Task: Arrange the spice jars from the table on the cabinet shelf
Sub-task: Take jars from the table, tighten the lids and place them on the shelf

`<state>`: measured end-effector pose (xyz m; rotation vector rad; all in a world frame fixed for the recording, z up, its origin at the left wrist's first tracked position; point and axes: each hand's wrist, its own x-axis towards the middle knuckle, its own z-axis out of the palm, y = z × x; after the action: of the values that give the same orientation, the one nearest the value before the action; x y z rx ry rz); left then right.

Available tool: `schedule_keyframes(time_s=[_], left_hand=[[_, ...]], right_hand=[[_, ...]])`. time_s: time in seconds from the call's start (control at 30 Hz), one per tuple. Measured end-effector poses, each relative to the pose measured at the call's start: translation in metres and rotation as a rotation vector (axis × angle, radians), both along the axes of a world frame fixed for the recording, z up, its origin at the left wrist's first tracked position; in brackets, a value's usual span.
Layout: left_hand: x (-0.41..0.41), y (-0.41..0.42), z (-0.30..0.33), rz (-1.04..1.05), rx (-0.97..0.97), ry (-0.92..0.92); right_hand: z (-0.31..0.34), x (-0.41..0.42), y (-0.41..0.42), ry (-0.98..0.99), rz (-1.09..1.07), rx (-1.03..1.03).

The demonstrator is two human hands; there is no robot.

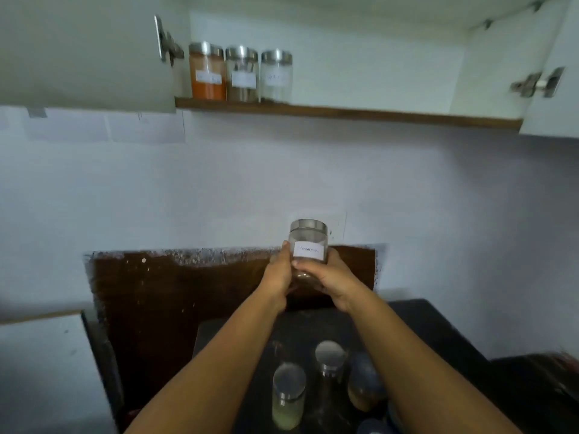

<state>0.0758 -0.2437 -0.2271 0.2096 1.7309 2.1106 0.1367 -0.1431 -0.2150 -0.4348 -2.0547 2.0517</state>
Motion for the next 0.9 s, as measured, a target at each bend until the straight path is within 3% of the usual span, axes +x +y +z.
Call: schedule_keyframes(time_s=[0.2, 0.33, 0.43, 0.57, 0.7, 0.8, 0.9], left_hand=[[-0.022, 0.003, 0.167, 0.087, 0.074, 0.501], [-0.026, 0.0, 0.267, 0.182, 0.109, 0.808], [-0.04, 0.004, 0.311, 0.273, 0.012, 0.98], [-0.077, 0.011, 0.327, 0.264, -0.207, 1.106], [-0.131, 0.012, 0.311, 0.395, -0.709, 1.156], [-0.162, 0.023, 0.284, 0.482, -1.103, 1.151], [-0.179, 0.035, 0.276, 0.621, -1.178, 1.214]], right_hand=[[0.153, -0.028, 0.009, 0.452, -0.07, 0.351], [0.245, -0.041, 0.017, 0.654, -0.07, 0.399], [0.287, -0.06, 0.028, 0.693, -0.058, 0.409], [0.311, -0.091, 0.048, 0.674, -0.157, 0.531], [0.308, -0.133, 0.072, 0.608, -0.275, 0.675], [0.296, -0.172, 0.09, 0.389, -0.269, 0.765], [0.306, -0.202, 0.104, 0.177, -0.249, 0.844]])
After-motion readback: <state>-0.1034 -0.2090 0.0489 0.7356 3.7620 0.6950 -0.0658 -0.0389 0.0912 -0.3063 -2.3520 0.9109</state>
